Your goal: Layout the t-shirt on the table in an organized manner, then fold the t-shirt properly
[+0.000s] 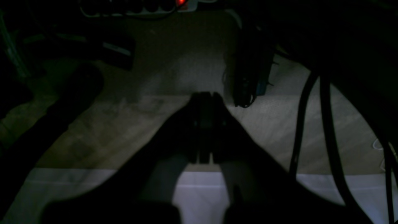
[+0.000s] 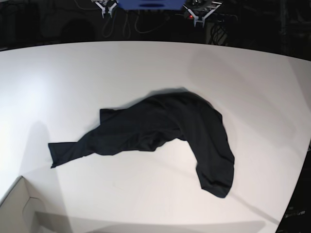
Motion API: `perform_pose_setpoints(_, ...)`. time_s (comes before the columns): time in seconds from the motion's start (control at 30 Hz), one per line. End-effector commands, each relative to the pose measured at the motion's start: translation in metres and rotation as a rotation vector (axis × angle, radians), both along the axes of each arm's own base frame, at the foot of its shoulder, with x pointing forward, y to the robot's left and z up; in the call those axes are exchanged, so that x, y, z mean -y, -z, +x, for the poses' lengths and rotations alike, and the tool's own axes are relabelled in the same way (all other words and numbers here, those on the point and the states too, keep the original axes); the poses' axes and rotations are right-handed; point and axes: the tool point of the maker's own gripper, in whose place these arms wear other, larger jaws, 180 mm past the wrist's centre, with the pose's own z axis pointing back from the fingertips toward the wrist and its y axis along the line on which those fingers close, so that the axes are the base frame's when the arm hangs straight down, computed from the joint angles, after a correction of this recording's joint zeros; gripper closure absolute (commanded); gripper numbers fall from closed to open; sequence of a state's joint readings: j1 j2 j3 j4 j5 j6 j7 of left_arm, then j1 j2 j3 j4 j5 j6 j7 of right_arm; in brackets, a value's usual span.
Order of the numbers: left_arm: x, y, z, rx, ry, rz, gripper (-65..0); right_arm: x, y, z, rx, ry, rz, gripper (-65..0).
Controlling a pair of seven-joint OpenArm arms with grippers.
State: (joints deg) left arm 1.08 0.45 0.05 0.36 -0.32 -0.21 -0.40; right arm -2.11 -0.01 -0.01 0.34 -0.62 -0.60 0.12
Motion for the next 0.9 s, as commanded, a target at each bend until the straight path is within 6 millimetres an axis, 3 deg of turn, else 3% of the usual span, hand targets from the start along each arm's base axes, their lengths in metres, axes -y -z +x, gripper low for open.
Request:
perform_pose_setpoints(0.0, -0.002, 0.0, -0.003, -0.004, -0.003, 0.005, -0.4, -0.004, 0.0, -0.005, -0.013, 0.01, 0.018, 0.0)
perform_pose_setpoints(0.33, -0.004, 0.0, -0.003, -0.009, 0.0, 0.007, -0.3, 0.003, -0.001, 0.012, 0.062, 0.009, 0.005, 0.0)
perform_pose_setpoints(0.57, -0.006, 0.0, -0.003, -0.007, 0.003, 0.01, -0.4, 0.004, -0.001, 0.01, 0.062, -0.002, 0.003, 0.0)
perform_pose_setpoints(0.8, -0.003, 0.0, -0.004, -0.006, -0.001, 0.005, -0.4, 0.018, -0.001, 0.011, 0.064, -0.004, -0.019, 0.0)
perform_pose_setpoints(0.87, 0.0, 0.0, 0.004, 0.014, -0.002, 0.0, -0.4, 0.019, -0.001, 0.011, 0.064, -0.006, -0.02, 0.0)
